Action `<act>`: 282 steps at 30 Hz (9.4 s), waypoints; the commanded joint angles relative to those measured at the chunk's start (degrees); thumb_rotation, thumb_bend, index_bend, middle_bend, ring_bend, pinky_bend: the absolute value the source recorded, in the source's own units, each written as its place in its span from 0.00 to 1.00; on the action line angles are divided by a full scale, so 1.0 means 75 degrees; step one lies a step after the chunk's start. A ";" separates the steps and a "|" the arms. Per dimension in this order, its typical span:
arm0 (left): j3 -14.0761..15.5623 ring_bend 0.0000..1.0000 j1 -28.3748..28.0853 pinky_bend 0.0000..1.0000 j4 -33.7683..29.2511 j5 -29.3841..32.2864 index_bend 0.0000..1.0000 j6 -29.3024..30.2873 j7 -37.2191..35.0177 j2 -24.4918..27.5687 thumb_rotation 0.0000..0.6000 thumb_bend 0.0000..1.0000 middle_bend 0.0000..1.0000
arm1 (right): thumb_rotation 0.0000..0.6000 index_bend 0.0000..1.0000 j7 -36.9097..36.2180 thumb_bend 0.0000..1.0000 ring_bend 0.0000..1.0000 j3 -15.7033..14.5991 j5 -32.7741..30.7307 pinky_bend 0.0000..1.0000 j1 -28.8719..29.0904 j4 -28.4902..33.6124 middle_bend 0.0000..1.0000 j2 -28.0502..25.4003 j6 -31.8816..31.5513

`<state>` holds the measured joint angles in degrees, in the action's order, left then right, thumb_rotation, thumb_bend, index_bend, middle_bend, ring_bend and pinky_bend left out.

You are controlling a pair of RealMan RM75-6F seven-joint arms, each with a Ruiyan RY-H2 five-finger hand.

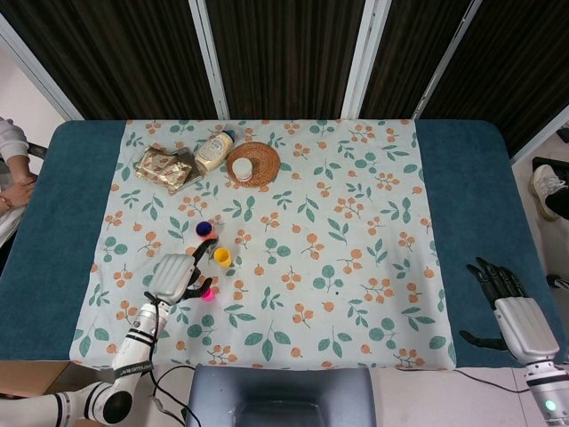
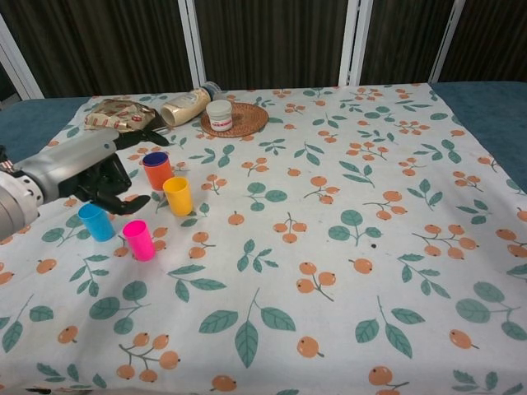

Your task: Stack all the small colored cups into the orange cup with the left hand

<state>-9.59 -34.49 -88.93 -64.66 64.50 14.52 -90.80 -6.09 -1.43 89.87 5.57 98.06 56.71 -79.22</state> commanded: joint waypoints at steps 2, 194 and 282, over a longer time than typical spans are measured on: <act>-0.0249 1.00 -0.0212 1.00 0.0657 0.0330 0.19 -0.0116 0.0193 -0.0576 1.00 0.36 1.00 | 1.00 0.00 -0.0070 0.20 0.00 -0.0001 0.0016 0.00 -0.0012 -0.0010 0.00 -0.0023 -0.0034; 0.0804 1.00 0.0776 1.00 -0.1894 -0.0833 0.06 0.0159 -0.0649 0.1478 1.00 0.35 1.00 | 1.00 0.00 -0.0469 0.20 0.00 -0.0223 0.0352 0.00 0.0027 0.0035 0.00 -0.0231 0.0118; -0.1488 1.00 -0.1149 1.00 0.3694 0.1442 0.18 -0.1071 -0.0390 -0.1631 1.00 0.40 1.00 | 1.00 0.00 -0.0638 0.20 0.00 -0.0092 0.0073 0.00 0.0034 -0.0034 0.00 -0.0287 0.0107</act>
<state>-20.95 -43.13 -60.91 -54.34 57.25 11.24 -103.31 -10.87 -2.12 90.42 5.82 97.80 54.56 -78.41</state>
